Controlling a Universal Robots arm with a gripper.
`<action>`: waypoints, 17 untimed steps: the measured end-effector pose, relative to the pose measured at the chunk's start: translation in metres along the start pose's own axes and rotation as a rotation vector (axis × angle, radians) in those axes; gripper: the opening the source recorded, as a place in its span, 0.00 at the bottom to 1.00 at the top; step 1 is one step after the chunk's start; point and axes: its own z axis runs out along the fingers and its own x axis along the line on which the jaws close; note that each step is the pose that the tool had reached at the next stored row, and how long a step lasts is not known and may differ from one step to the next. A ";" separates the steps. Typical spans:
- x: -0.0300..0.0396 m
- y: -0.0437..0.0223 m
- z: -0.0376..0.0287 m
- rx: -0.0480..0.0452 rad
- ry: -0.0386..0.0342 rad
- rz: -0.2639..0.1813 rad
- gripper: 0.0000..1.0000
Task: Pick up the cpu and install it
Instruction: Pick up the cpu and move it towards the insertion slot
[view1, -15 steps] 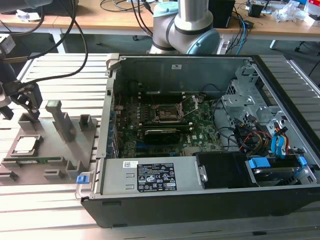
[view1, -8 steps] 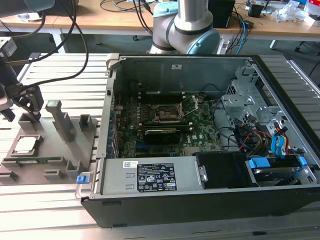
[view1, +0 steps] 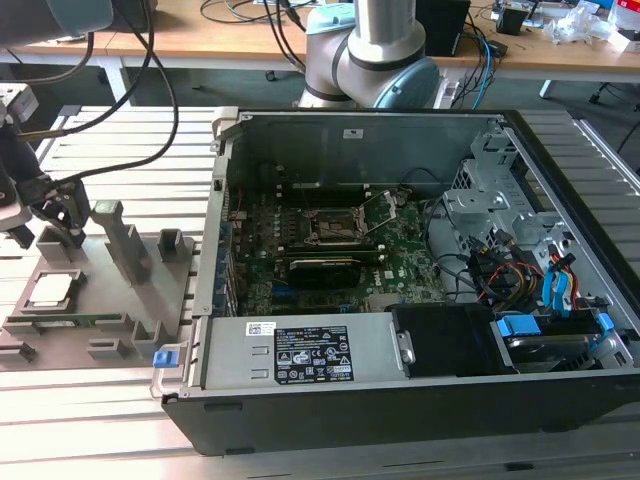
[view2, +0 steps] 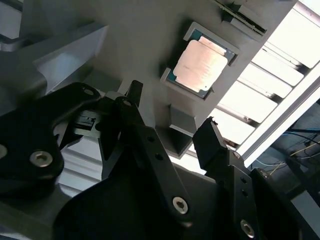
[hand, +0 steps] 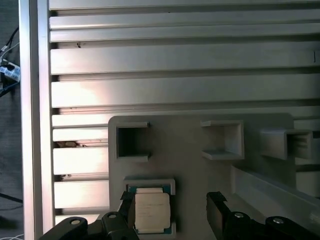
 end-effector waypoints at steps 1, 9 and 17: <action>0.0000 0.0000 0.0014 0.0000 0.0000 0.000 0.68; 0.0001 -0.0002 0.0098 0.0000 0.0000 0.000 0.68; 0.0002 -0.0005 0.0184 0.0000 0.0000 0.000 0.68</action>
